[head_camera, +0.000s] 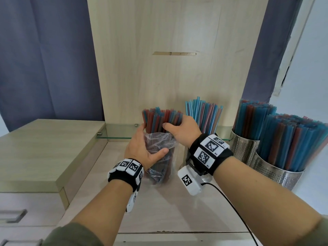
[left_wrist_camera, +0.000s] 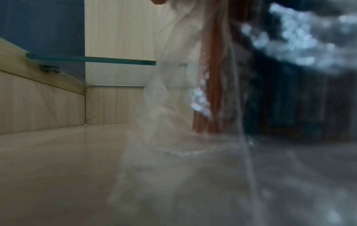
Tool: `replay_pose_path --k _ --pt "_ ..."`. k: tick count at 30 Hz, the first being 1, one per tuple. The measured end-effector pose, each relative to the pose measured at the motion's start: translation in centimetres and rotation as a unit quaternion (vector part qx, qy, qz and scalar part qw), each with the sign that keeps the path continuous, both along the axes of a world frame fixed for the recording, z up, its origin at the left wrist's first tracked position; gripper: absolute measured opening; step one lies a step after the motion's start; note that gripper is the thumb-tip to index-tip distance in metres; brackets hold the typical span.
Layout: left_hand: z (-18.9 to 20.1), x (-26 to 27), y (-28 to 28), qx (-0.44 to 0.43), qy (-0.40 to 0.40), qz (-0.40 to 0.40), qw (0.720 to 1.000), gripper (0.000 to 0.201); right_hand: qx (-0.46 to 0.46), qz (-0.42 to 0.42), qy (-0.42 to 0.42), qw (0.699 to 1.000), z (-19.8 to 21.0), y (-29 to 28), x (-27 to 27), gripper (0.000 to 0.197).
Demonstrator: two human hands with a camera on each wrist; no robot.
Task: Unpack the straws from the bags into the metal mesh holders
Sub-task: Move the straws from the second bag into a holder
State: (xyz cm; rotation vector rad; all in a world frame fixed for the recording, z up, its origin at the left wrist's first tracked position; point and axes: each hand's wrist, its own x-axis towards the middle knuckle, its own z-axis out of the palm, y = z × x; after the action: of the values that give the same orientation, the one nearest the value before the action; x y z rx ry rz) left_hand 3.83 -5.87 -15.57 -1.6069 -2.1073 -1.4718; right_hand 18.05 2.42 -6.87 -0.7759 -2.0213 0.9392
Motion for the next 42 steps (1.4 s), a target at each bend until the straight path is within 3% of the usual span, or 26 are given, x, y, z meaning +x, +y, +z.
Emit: replay_pose_path --k 8,17,19,23,37,42 --pt "-0.1 -0.1 0.2 -0.033 0.008 0.034 0.999 0.115 0.032 -0.02 0.04 0.999 0.3 -0.2 -0.6 0.009" --pt "-0.3 -0.3 0.3 -0.035 0.011 0.052 0.998 0.118 -0.054 -0.012 0.082 0.995 1.2 0.1 -1.4 0.011" --pt "-0.3 -0.3 0.3 -0.036 0.025 0.056 0.997 0.114 -0.053 -0.026 0.109 0.992 1.5 0.0 -1.3 0.003" --pt "-0.2 -0.2 0.2 -0.042 0.036 0.059 0.997 0.114 -0.045 -0.057 0.174 0.982 2.3 -0.1 -1.5 0.008" --pt "-0.5 -0.5 0.5 -0.031 0.042 0.055 0.997 0.108 -0.027 -0.038 0.26 0.964 8.6 1.2 -0.7 0.007" --pt "-0.4 -0.5 0.5 -0.017 0.048 0.051 0.997 0.102 -0.019 -0.01 0.34 0.94 12.3 0.7 1.5 0.007"
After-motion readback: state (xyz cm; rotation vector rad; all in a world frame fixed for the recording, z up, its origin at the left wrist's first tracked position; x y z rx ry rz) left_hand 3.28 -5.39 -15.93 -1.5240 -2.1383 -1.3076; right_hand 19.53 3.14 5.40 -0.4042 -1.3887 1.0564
